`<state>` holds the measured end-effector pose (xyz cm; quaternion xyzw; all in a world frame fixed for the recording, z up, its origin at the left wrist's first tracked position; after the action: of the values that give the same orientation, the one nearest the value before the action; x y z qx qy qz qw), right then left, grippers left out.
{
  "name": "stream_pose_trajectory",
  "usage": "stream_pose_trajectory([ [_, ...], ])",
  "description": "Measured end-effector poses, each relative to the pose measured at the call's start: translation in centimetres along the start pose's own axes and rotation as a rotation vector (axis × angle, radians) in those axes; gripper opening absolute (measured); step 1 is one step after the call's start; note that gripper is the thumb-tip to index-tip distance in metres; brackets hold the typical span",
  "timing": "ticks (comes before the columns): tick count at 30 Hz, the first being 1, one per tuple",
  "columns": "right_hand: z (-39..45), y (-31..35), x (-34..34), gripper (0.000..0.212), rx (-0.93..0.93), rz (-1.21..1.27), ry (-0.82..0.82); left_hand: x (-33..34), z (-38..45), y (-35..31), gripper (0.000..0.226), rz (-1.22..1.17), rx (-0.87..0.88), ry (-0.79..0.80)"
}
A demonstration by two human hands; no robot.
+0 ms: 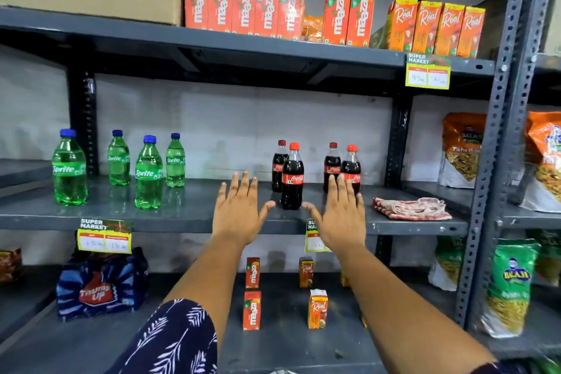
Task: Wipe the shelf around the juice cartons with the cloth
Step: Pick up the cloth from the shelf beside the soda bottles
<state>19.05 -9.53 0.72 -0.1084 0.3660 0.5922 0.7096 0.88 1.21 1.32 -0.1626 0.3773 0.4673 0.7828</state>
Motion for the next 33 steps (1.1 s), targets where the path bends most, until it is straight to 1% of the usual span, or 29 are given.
stream_pose_trajectory([
  [1,-0.4,-0.4,0.8,0.093,0.04,0.019,0.073,0.6,-0.2,-0.2,0.077,-0.003,-0.025,0.062],
  [3,-0.8,-1.3,2.3,0.092,0.066,0.04,0.175,1.8,-0.5,-0.4,0.075,-0.049,-0.063,0.145],
  [4,-1.0,-1.8,3.0,0.089,0.064,0.038,0.204,2.5,-0.8,-0.5,0.074,-0.073,-0.079,0.189],
  [6,-0.9,-2.2,3.6,0.082,0.036,0.01,0.211,3.3,-1.1,-0.8,0.072,-0.09,-0.086,0.251],
  [8,-0.8,-2.6,3.9,0.078,0.012,-0.012,0.192,3.8,-1.4,-0.8,0.071,-0.068,-0.086,0.216],
  [11,-1.1,-3.0,4.1,0.079,-0.013,0.0,0.185,4.1,-1.9,-0.8,0.069,-0.076,-0.101,0.144],
  [13,-1.2,-2.8,3.8,0.079,-0.014,0.03,0.212,4.2,-1.9,-0.8,0.068,-0.07,-0.094,0.113],
  [15,-1.1,-2.9,3.3,0.073,-0.029,0.084,0.234,4.4,-2.0,-0.7,0.068,-0.062,-0.091,0.094],
  [16,-1.0,-3.2,2.7,0.068,-0.032,0.126,0.219,4.5,-2.0,-0.7,0.068,-0.06,-0.093,0.084],
  [17,-0.9,-3.9,2.0,0.062,-0.033,0.165,0.162,4.7,-2.0,-0.7,0.068,-0.056,-0.097,0.069],
  [18,-0.7,-4.7,0.8,0.054,-0.038,0.176,0.062,4.8,-2.1,-0.6,0.068,-0.054,-0.104,0.056],
  [20,0.2,-8.3,-1.9,0.033,-0.033,0.089,-0.142,5.2,-2.0,-0.8,0.07,-0.062,-0.114,0.035],
  [21,0.8,-10.4,-3.3,0.029,-0.011,0.023,-0.185,5.3,-2.0,-0.8,0.07,-0.059,-0.116,0.028],
  [22,1.7,-12.7,-4.6,0.033,0.025,-0.046,-0.175,5.4,-2.0,-0.8,0.072,-0.053,-0.115,0.017],
  [23,2.6,-14.8,-5.8,0.041,0.073,-0.111,-0.112,5.5,-2.0,-0.8,0.072,-0.047,-0.112,0.008],
  [25,4.5,-18.8,-6.9,0.055,0.171,-0.204,0.106,5.6,-2.0,-0.9,0.072,-0.031,-0.111,-0.01],
  [27,5.5,-21.3,-6.8,0.051,0.277,-0.195,0.362,5.7,-2.1,-1.0,0.07,-0.014,-0.121,-0.021],
  [28,5.5,-21.9,-6.6,0.049,0.308,-0.157,0.441,5.8,-2.1,-1.1,0.069,-0.005,-0.124,-0.023],
  [29,5.3,-22.4,-6.2,0.05,0.31,-0.123,0.464,5.9,-2.2,-1.3,0.068,0.005,-0.126,-0.029],
  [30,5.0,-22.6,-6.0,0.052,0.289,-0.116,0.442,5.8,-2.2,-1.3,0.067,0.013,-0.129,-0.041],
  [33,3.9,-23.1,-5.8,0.056,0.128,-0.216,0.318,5.9,-2.7,-2.0,0.065,-0.001,-0.182,-0.071],
])
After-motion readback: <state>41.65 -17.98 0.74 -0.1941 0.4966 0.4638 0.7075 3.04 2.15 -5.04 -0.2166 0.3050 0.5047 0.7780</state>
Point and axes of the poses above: each hand's wrist, its own z-axis towards the middle knuckle, its own x-axis out of the palm, y = z × x, the point moved 2 cm from there along z, towards the middle knuckle, and after that the axes turned 11 degrees about z, right-handed, at the moved point
